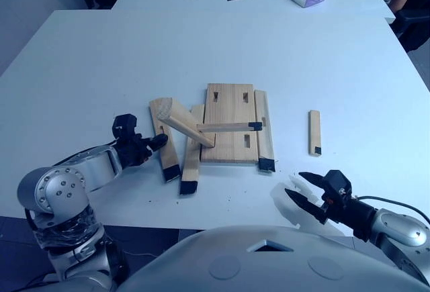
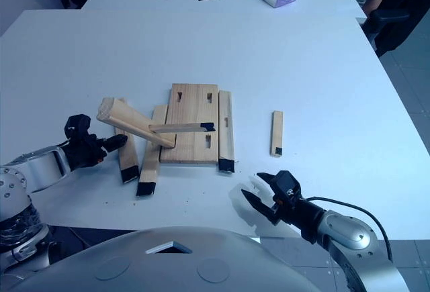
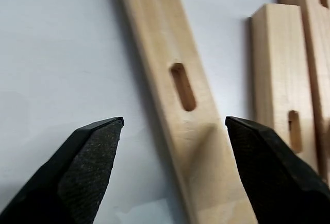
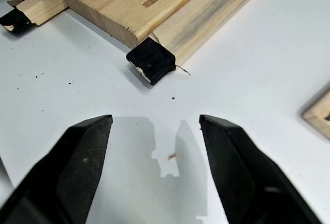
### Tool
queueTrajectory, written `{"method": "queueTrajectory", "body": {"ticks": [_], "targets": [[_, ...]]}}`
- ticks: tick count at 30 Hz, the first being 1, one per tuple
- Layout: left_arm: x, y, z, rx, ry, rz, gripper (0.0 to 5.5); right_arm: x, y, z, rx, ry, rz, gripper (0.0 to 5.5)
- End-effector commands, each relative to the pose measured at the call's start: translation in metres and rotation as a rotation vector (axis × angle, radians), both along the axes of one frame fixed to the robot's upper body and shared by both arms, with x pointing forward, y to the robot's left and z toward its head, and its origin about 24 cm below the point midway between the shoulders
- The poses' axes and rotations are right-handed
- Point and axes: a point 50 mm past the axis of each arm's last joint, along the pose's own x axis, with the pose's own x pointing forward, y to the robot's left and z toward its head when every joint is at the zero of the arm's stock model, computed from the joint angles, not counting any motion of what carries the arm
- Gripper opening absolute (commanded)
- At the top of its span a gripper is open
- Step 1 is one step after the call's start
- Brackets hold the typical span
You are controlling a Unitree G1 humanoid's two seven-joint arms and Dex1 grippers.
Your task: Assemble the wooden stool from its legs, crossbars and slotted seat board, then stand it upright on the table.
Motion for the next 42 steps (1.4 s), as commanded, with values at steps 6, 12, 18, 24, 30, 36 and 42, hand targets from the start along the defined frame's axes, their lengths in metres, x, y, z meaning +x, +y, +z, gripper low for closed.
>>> {"method": "queueTrajectory", "body": {"ticks": [6, 12, 18, 24, 30, 36, 42], "targets": [[0.006, 0.0, 0.008, 0.034, 0.029, -0.044, 3.69, 0.001, 0.006, -0.002, 0.005, -0.018, -0.016, 3.09], [0.009, -0.002, 0.007, 0.042, 0.074, -0.079, 3.69, -0.001, 0.011, -0.004, 0.018, -0.017, -0.03, 3.09], [0.006, -0.003, -0.003, 0.03, 0.153, -0.088, 3.69, -0.002, 0.015, -0.006, 0.027, -0.022, -0.041, 3.09], [0.009, 0.008, -0.005, 0.078, 0.226, -0.096, 3.69, -0.008, 0.02, -0.008, 0.035, -0.017, -0.071, 3.09], [0.026, 0.036, 0.008, 0.177, 0.256, -0.072, 3.69, -0.013, 0.022, -0.009, 0.038, -0.017, -0.103, 3.09], [0.034, 0.055, 0.019, 0.251, 0.288, -0.087, 3.69, -0.016, 0.027, -0.011, 0.045, -0.022, -0.136, 3.09], [0.031, 0.062, 0.016, 0.272, 0.304, -0.112, 3.69, -0.016, 0.029, -0.013, 0.047, -0.027, -0.137, 3.09]]}}
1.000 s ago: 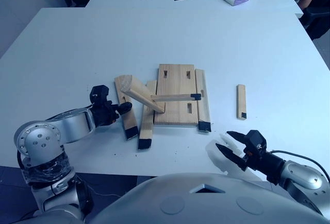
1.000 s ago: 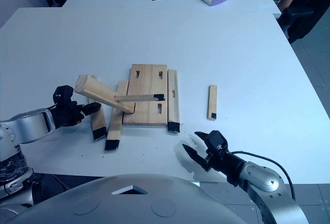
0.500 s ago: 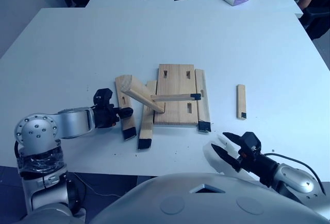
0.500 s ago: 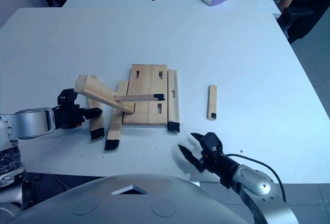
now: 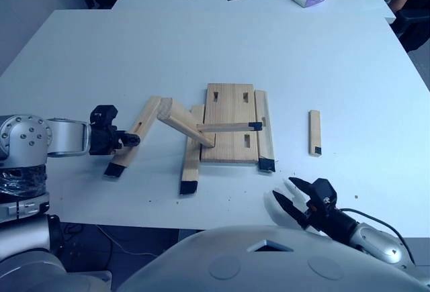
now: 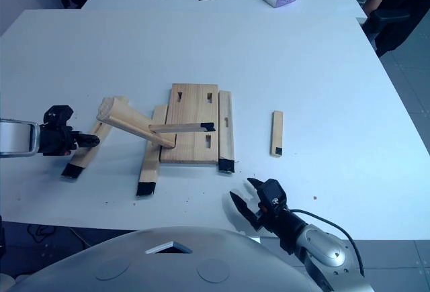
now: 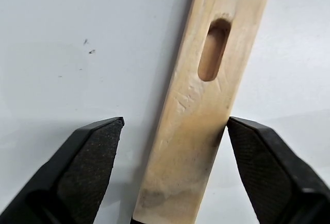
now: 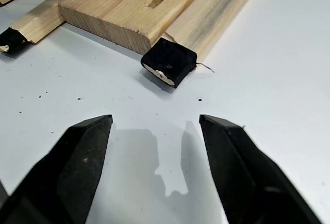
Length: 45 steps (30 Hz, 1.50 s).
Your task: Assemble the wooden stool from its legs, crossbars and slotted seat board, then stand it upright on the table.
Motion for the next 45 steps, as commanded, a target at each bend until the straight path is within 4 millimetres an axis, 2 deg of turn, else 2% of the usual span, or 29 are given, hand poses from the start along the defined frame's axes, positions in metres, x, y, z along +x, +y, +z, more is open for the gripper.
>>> {"method": "queueTrajectory", "body": {"ticks": [1, 5, 12, 25, 38, 45], "targets": [[-0.004, 0.003, 0.0, 0.019, 0.005, -0.031, 3.69, 0.003, -0.001, 0.001, -0.013, -0.02, -0.003, 3.09], [-0.005, 0.005, -0.001, 0.015, 0.003, -0.101, 3.69, 0.003, -0.001, 0.001, -0.016, -0.022, -0.005, 3.09], [-0.004, 0.01, -0.006, 0.003, 0.015, -0.216, 4.69, 0.003, 0.0, 0.001, -0.014, -0.023, -0.007, 3.09], [-0.016, 0.019, -0.029, -0.006, 0.085, -0.248, 4.69, 0.001, 0.003, 0.001, -0.011, -0.02, -0.013, 3.09], [-0.038, 0.013, -0.06, -0.094, 0.127, -0.2, 2.88, 0.009, -0.006, 0.008, -0.035, -0.044, 0.021, 3.09], [-0.029, 0.013, -0.062, -0.098, 0.082, -0.168, 2.02, 0.013, -0.011, 0.012, -0.042, -0.059, 0.024, 3.09]]}}
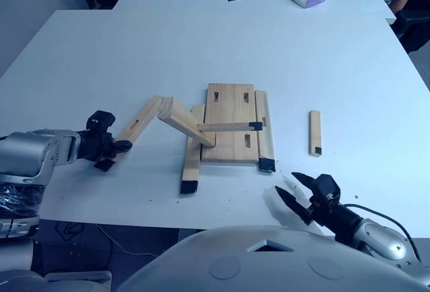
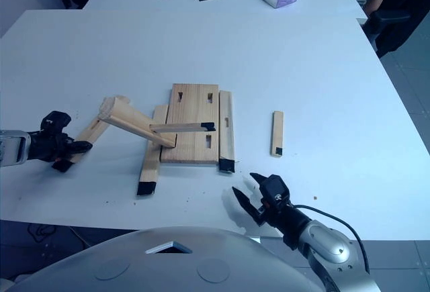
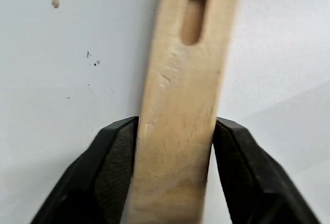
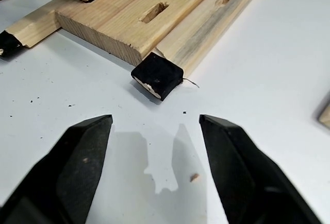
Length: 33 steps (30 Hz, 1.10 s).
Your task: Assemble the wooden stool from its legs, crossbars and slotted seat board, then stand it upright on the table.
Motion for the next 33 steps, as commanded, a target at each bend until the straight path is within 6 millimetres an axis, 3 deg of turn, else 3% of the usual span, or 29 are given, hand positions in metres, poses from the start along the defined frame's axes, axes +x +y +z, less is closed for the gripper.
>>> {"method": "queueTrajectory", "body": {"ticks": [1, 10, 14, 16, 20, 27, 30, 33], "targets": [[-0.018, -0.01, -0.036, -0.067, 0.144, 0.047, 2.02, 0.005, -0.004, 0.005, -0.006, -0.019, 0.005, 3.09], [0.016, -0.018, -0.023, -0.094, -0.004, 0.064, 2.02, 0.013, -0.011, 0.009, -0.018, -0.037, 0.004, 3.09], [0.014, -0.007, -0.01, -0.08, -0.066, 0.052, 2.02, 0.022, -0.021, 0.015, -0.037, -0.065, 0.012, 3.09], [0.025, -0.004, -0.005, -0.074, -0.144, 0.068, 2.02, 0.026, -0.029, 0.018, -0.049, -0.08, 0.001, 3.09], [0.05, -0.019, 0.01, -0.159, -0.31, 0.065, 2.02, 0.037, -0.04, 0.025, -0.054, -0.112, -0.007, 3.09], [0.099, -0.034, 0.066, -0.235, -0.656, 0.028, 2.02, 0.056, -0.069, 0.055, 0.033, -0.206, -0.095, 3.09], [0.117, -0.043, 0.098, -0.232, -0.828, -0.082, 2.02, 0.07, -0.08, 0.075, 0.085, -0.272, -0.102, 3.09], [0.128, -0.07, 0.131, -0.35, -0.963, -0.27, 2.02, 0.09, -0.088, 0.095, 0.136, -0.332, -0.076, 3.09]]}}
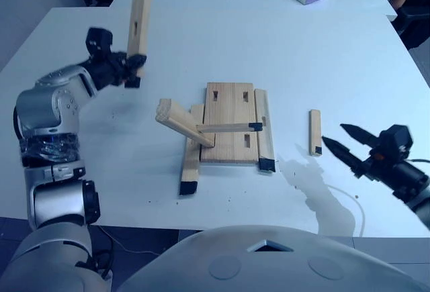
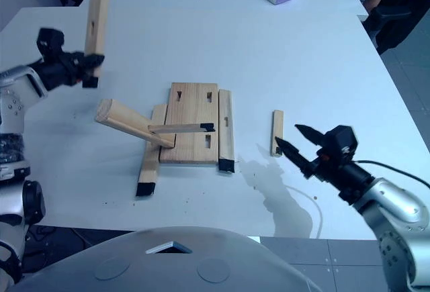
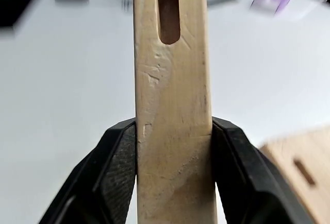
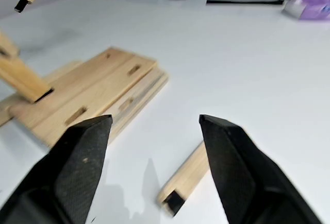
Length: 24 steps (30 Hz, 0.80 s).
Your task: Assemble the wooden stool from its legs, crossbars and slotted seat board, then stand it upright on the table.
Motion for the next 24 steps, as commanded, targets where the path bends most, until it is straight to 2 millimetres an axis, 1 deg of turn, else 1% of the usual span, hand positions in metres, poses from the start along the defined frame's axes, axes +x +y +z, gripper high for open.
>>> {"method": "queueTrajectory", "body": {"ticks": [1, 3, 6, 8, 12, 15, 18, 20, 24], "targets": [[0.012, -0.038, 0.046, -0.066, -0.202, -0.265, 2.02, 0.028, -0.01, 0.027, 0.05, -0.079, 0.047, 3.09], [0.01, -0.059, 0.063, -0.132, -0.267, -0.407, 2.02, 0.042, -0.008, 0.039, 0.091, -0.107, 0.099, 3.09], [0.0, -0.083, 0.081, -0.211, -0.323, -0.598, 2.02, 0.061, 0.0, 0.055, 0.15, -0.142, 0.186, 3.09], [-0.009, -0.095, 0.085, -0.247, -0.338, -0.706, 2.02, 0.074, 0.005, 0.066, 0.185, -0.168, 0.237, 3.09], [-0.026, -0.121, 0.085, -0.258, -0.33, -0.922, 2.02, 0.098, 0.021, 0.085, 0.228, -0.206, 0.351, 3.09], [-0.036, -0.132, 0.083, -0.276, -0.29, -1.057, 2.02, 0.111, 0.039, 0.102, 0.241, -0.24, 0.465, 3.09], [-0.042, -0.143, 0.081, -0.284, -0.29, -1.138, 2.02, 0.116, 0.057, 0.114, 0.257, -0.244, 0.584, 3.09], [-0.043, -0.146, 0.081, -0.299, -0.296, -1.157, 2.02, 0.116, 0.064, 0.116, 0.246, -0.232, 0.638, 3.09], [-0.041, -0.147, 0.077, -0.305, -0.297, -1.153, 2.02, 0.116, 0.069, 0.119, 0.238, -0.212, 0.707, 3.09]]}}
